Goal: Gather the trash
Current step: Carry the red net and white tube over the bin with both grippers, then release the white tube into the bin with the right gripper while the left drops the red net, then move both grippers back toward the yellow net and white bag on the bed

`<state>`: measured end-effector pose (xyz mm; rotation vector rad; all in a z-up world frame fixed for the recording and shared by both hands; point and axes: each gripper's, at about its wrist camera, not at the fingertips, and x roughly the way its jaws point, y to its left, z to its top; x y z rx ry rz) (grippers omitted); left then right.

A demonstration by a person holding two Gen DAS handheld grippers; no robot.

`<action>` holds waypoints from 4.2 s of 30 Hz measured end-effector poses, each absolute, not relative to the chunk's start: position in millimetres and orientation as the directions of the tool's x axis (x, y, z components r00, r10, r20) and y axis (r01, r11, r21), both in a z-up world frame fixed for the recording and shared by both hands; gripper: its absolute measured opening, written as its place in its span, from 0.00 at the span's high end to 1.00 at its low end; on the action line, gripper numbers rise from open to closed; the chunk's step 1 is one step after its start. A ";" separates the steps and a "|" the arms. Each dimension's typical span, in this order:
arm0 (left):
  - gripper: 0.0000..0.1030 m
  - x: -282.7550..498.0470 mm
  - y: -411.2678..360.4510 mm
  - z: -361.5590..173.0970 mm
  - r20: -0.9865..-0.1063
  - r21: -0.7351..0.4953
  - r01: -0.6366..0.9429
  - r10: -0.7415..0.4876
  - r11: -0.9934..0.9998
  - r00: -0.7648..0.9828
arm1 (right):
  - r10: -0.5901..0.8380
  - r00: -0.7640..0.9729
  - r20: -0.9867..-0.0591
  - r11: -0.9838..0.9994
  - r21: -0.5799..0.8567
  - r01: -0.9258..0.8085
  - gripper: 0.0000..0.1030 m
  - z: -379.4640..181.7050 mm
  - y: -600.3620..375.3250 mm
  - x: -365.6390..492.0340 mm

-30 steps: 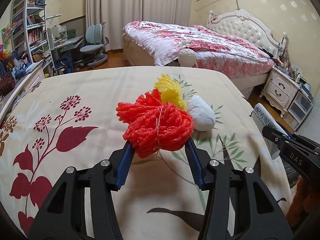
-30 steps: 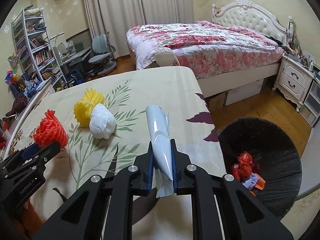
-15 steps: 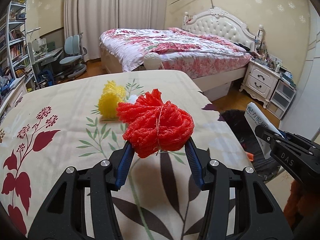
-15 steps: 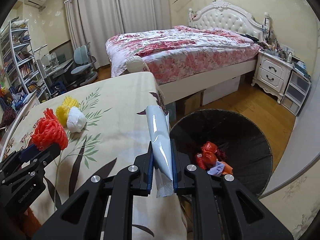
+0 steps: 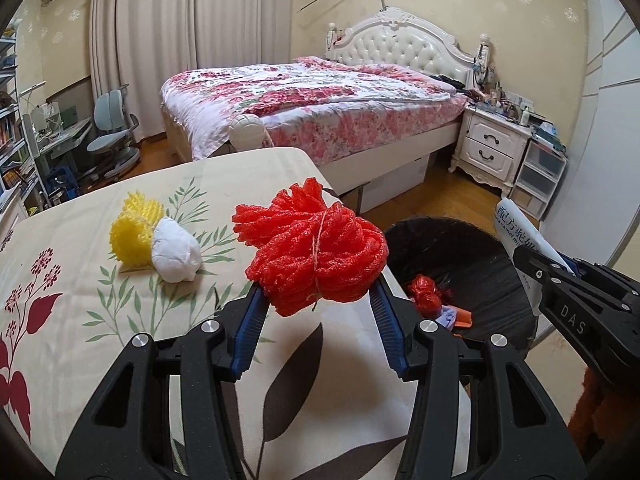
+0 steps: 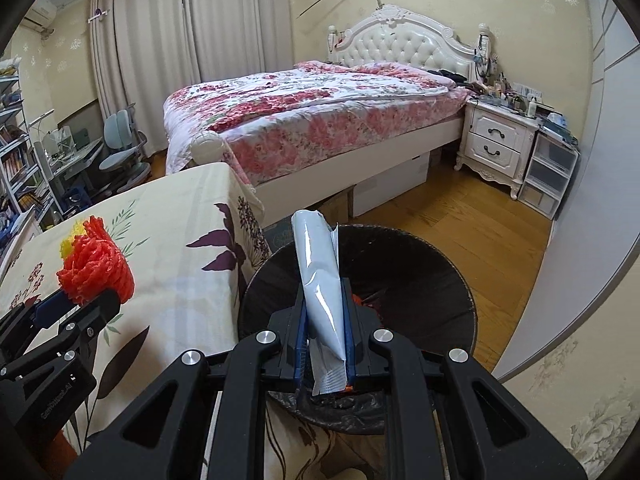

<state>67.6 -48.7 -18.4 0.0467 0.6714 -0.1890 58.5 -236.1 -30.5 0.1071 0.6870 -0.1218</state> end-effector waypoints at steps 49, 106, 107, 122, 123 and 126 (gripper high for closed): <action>0.31 128.1 -134.7 -46.2 -0.671 0.056 0.300 -0.187 0.952 0.718 | -0.179 0.709 -0.682 0.943 0.086 0.321 0.68 -66.6 -295.9 95.2; 0.15 60.2 136.4 -33.7 -0.668 0.073 -0.235 0.223 0.969 0.710 | 0.139 0.721 -0.679 0.985 0.022 -0.169 0.18 -48.5 -58.2 97.8; 0.15 59.3 143.7 -33.5 -0.670 0.072 -0.250 0.233 0.966 0.705 | 0.147 0.719 -0.679 0.983 0.022 -0.180 0.18 -48.5 -52.5 98.6; 0.15 45.6 189.9 -34.8 -0.692 0.038 -0.343 0.273 0.938 0.669 | 0.188 0.686 -0.703 0.967 0.010 -0.254 0.36 -50.6 -0.2 132.7; 0.15 45.0 190.3 -35.6 -0.692 0.037 -0.343 0.272 0.938 0.668 | 0.194 0.679 -0.708 0.965 0.015 -0.260 0.45 -52.2 2.4 134.8; 0.15 45.3 190.8 -36.2 -0.693 0.036 -0.342 0.270 0.939 0.669 | 0.233 0.645 -0.728 0.957 0.053 -0.286 0.60 -57.1 6.6 141.7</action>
